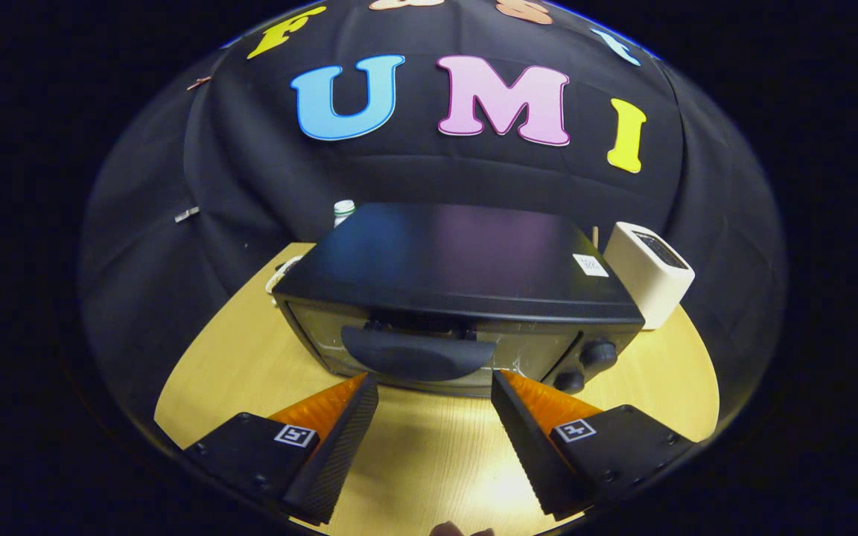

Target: Open the toaster oven, put the food inside, and close the toaster oven door.

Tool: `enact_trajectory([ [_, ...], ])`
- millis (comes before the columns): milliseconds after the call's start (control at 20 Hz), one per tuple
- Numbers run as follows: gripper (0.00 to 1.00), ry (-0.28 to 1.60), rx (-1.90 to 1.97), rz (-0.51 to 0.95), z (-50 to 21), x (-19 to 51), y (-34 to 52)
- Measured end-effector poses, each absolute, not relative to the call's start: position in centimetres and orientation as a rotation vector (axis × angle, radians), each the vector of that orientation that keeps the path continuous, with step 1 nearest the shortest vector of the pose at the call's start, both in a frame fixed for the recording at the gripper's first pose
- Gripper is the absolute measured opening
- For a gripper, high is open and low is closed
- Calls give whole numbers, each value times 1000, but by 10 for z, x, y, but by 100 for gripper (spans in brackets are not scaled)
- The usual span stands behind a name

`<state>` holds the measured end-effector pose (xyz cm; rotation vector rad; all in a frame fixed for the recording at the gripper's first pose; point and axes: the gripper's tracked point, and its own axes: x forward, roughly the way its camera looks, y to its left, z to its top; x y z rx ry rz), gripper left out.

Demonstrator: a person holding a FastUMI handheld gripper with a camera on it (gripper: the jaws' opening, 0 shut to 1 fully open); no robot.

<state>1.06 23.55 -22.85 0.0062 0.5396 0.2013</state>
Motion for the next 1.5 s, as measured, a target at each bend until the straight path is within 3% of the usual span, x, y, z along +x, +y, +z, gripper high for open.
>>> enact_trajectory([
  [650,100,334,64,229,-127,-10,194],
  [1500,99,-41,76,120,72,-28,-23],
])
